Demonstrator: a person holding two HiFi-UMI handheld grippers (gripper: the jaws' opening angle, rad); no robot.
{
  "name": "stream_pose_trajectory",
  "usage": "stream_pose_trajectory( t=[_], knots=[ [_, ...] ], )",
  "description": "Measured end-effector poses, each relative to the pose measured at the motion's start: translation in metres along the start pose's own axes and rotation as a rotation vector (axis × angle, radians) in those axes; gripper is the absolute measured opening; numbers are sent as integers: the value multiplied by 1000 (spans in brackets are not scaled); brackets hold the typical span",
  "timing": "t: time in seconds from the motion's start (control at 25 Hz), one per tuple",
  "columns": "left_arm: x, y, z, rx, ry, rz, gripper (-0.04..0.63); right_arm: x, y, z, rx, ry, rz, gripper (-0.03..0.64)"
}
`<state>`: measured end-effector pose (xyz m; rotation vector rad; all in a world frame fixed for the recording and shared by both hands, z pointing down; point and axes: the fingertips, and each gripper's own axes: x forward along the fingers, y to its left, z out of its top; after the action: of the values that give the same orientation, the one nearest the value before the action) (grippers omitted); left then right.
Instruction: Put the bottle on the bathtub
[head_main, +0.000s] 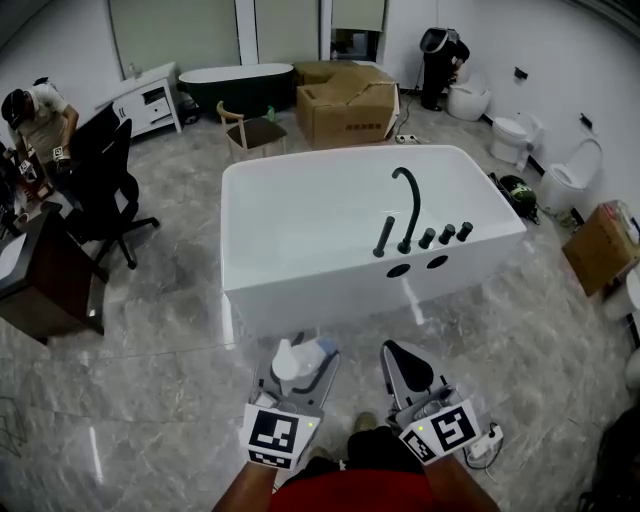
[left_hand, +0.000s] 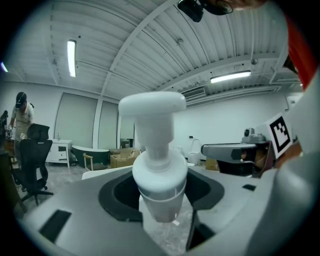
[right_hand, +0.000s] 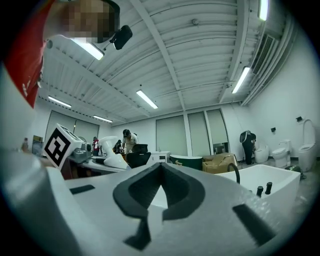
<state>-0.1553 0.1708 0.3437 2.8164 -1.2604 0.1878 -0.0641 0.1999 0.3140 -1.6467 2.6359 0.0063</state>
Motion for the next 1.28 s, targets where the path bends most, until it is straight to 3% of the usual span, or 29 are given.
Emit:
stream_pose_trajectory(
  t=[0.28,0.68,0.96,1.28],
  knots=[
    [62,30,-8,31,12,24,235,36,-47,-11,6,-11,-12,5],
    [212,79,-36,56,101,105,235,132,-168,-31,12,3,50,5],
    [299,114,-74,17,189,187,235,188,-240,-48,34,44,109,5],
    [367,141,-131,24,267,198,235,222,-276,-85,47,125,105,5]
  ],
)
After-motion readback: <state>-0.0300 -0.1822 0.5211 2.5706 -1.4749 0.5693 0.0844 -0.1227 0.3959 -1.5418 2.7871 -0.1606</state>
